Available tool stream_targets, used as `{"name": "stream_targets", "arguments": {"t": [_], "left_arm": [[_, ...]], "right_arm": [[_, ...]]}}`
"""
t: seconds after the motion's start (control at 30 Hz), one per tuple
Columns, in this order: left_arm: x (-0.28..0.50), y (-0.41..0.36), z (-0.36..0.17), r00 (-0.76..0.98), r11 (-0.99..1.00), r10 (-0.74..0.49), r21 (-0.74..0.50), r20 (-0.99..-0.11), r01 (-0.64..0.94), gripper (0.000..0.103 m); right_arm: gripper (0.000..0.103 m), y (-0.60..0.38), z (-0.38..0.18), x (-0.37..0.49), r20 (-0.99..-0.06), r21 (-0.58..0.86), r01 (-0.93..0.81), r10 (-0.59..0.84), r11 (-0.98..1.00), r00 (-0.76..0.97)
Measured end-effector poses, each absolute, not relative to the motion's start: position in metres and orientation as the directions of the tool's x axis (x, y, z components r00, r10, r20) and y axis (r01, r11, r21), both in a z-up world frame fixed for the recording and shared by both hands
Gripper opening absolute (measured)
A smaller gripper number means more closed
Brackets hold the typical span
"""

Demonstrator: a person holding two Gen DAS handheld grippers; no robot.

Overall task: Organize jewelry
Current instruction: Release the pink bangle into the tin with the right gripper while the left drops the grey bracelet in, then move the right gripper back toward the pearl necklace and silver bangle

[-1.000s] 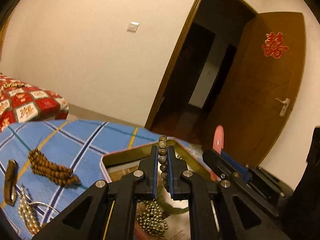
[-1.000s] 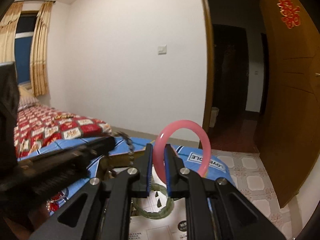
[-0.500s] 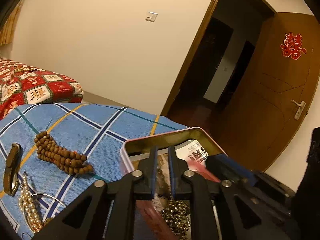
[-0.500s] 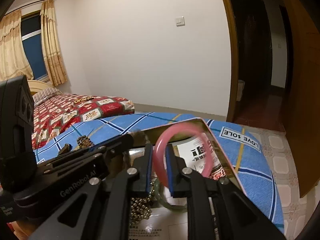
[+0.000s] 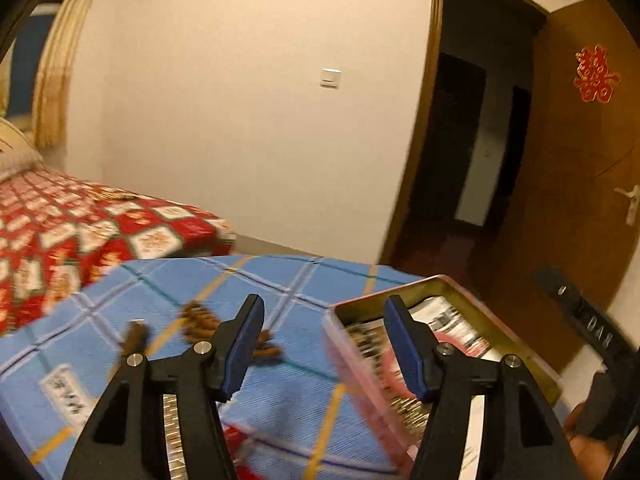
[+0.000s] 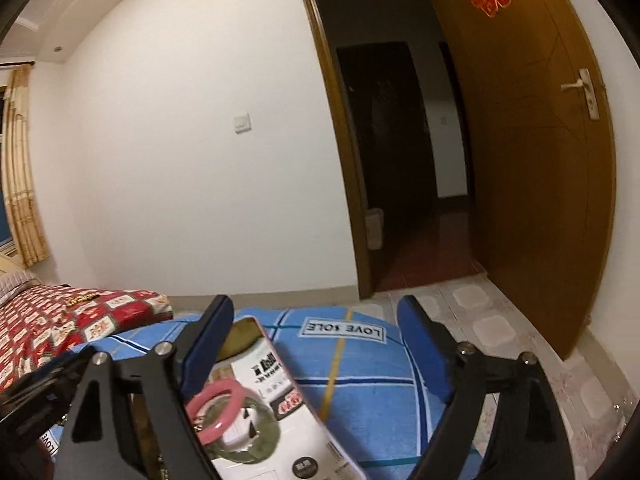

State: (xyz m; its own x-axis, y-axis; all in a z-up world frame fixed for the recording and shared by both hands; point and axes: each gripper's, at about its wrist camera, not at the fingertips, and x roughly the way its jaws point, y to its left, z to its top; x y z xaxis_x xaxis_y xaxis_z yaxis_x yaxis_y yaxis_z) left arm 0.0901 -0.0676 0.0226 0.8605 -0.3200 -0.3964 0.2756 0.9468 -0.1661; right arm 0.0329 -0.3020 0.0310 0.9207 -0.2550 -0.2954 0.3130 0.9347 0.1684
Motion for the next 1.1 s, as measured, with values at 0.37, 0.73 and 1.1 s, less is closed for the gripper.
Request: {"name": "stream_targets", "arguments": {"t": [0.37, 0.73, 1.1], "left_arm": [[0.073, -0.028, 0.009, 0.887, 0.982, -0.185, -0.122, -0.423, 0.146, 0.062], [0.068, -0.024, 0.003, 0.868, 0.98, -0.196, -0.078, -0.457, 0.181, 0.062], [0.055, 0.0, 0.007, 0.883, 0.983, -0.185, -0.072, -0.432, 0.171, 0.062]], "right_arm": [[0.103, -0.31, 0.028, 0.03, -0.316, 0.21, 0.342, -0.268, 0.916, 0.91], [0.094, -0.288, 0.013, 0.035, -0.428, 0.216, 0.328, -0.213, 0.92, 0.879], [0.079, -0.249, 0.01, 0.019, -0.437, 0.181, 0.268, -0.167, 0.946, 0.884]]}}
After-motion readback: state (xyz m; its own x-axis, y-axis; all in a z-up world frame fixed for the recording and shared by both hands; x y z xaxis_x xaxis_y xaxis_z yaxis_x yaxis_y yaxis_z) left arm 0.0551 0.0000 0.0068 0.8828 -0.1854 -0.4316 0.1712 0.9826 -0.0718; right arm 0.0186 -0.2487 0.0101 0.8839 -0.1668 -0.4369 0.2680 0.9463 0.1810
